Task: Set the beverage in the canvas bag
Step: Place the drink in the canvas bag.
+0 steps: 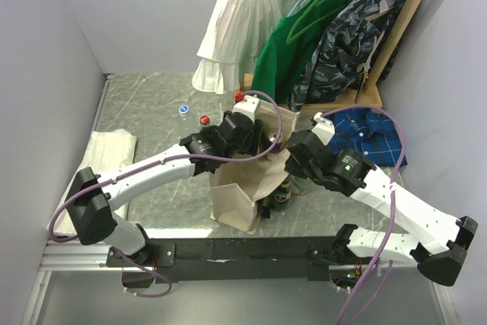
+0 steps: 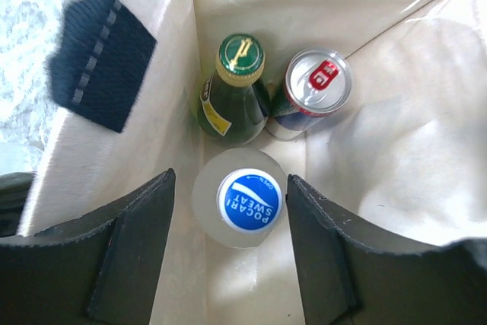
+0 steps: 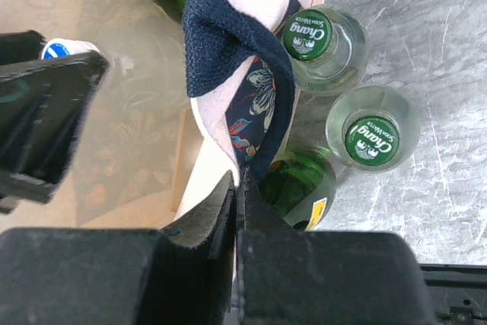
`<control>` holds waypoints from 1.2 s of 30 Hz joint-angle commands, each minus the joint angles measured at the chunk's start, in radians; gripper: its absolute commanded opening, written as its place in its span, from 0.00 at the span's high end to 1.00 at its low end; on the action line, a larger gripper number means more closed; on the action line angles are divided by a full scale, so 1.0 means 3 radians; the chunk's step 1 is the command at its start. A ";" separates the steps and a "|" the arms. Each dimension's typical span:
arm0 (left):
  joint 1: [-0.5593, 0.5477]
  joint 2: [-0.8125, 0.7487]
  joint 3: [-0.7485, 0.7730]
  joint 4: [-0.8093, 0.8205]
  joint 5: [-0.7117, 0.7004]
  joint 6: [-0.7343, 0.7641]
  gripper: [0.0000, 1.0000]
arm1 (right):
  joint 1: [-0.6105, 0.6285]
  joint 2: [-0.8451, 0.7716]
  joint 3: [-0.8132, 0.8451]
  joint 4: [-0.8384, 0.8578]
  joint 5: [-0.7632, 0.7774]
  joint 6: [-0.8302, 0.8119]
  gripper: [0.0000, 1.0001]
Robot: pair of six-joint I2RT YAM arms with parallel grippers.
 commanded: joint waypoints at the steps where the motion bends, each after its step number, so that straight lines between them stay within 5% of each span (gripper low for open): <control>1: -0.0005 -0.0212 0.0209 -0.0038 -0.0016 0.0027 0.34 | 0.0008 0.0016 0.0127 -0.0071 0.0111 -0.0041 1.00; 36: -0.0025 -0.0769 0.0521 -0.0943 -0.0297 0.0032 0.24 | 0.0013 -0.0055 0.0766 -0.0342 0.0279 -0.0148 0.65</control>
